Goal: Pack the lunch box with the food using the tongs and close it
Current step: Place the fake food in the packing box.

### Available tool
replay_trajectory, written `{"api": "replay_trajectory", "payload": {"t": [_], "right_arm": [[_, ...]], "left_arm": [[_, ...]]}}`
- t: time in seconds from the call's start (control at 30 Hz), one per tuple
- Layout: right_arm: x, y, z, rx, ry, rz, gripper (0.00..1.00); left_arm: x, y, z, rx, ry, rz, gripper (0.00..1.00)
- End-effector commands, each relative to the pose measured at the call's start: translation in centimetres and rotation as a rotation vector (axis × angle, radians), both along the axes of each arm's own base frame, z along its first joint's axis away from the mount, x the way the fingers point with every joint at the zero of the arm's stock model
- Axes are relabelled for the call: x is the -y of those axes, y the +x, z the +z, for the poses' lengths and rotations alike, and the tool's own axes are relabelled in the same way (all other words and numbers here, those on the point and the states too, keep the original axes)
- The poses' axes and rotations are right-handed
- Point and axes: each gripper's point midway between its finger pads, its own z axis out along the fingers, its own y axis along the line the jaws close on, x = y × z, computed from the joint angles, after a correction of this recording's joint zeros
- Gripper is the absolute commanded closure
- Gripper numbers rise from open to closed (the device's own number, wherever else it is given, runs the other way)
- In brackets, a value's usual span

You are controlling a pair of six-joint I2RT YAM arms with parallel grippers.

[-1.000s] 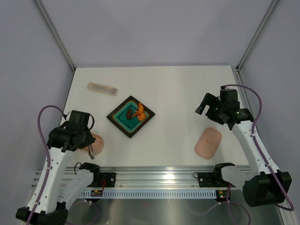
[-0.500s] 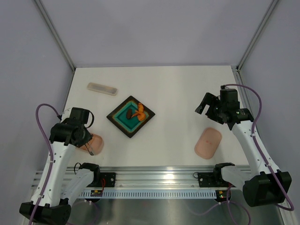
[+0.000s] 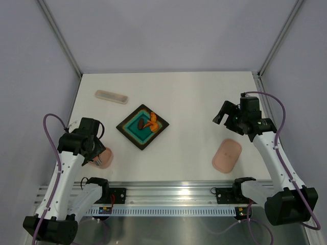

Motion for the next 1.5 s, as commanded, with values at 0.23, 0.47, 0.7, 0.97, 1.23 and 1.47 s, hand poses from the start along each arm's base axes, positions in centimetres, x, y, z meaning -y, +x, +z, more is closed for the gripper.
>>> {"api": "replay_trajectory", "payload": {"t": [0.23,0.47,0.7,0.97,1.23,1.47], "right_arm": [[-0.4,0.1,1.6,0.069,0.021,0.022,0.01],[-0.4,-0.1,1.7,0.068,0.023,0.019,0.00],[-0.4,-0.2,1.7,0.068,0.023,0.017,0.01],[-0.3,-0.5,1.8,0.068,0.020,0.014,0.01],[0.0,-0.7,1.8,0.064,0.009,0.008,0.01],[-0.1,-0.5,1.6,0.057,0.012,0.009,0.01]], "left_arm": [[-0.9,-3.3,1.4,-0.092,0.038,-0.012,0.49],[1.4,-1.9,1.8,-0.008,-0.081,-0.107,0.57],[3.0,-0.9,2.2,0.076,-0.158,-0.171,0.74],[2.5,0.2,2.4,0.105,-0.130,-0.128,0.55],[3.1,1.9,2.3,0.124,-0.150,-0.139,0.60],[4.0,3.5,5.1,0.244,-0.177,-0.217,0.73]]}}
